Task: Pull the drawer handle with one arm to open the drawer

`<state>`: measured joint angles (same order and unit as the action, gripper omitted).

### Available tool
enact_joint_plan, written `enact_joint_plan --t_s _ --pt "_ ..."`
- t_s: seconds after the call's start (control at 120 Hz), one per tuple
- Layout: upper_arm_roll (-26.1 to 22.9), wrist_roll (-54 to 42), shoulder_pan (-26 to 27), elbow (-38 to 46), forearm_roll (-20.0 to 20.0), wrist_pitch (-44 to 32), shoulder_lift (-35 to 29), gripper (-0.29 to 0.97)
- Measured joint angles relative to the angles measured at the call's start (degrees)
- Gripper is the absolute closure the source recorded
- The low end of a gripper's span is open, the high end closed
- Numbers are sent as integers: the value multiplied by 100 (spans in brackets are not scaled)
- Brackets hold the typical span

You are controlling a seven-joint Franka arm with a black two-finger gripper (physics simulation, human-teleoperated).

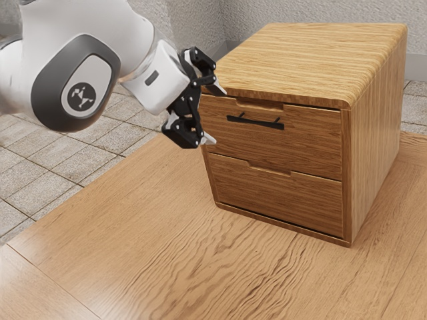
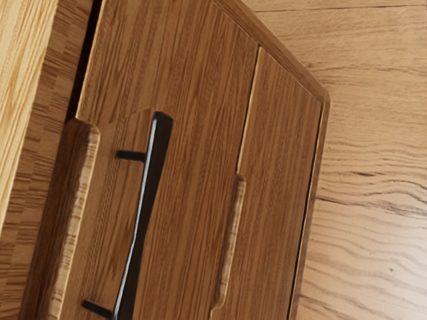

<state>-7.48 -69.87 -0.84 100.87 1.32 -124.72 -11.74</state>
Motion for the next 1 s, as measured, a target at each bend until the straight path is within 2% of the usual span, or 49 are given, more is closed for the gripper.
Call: enact_joint_plan --t_s 0.25,0.5,0.625,1.0 --pt "-329 -535 23 -4 -19 -411 276 11" --pt "-341 -890 -99 19 -18 -699 242 23" --pt "-334 -1019 -298 11 -15 -781 368 25" --pt "-350 -1286 -305 -143 -23 -1109 898 26"
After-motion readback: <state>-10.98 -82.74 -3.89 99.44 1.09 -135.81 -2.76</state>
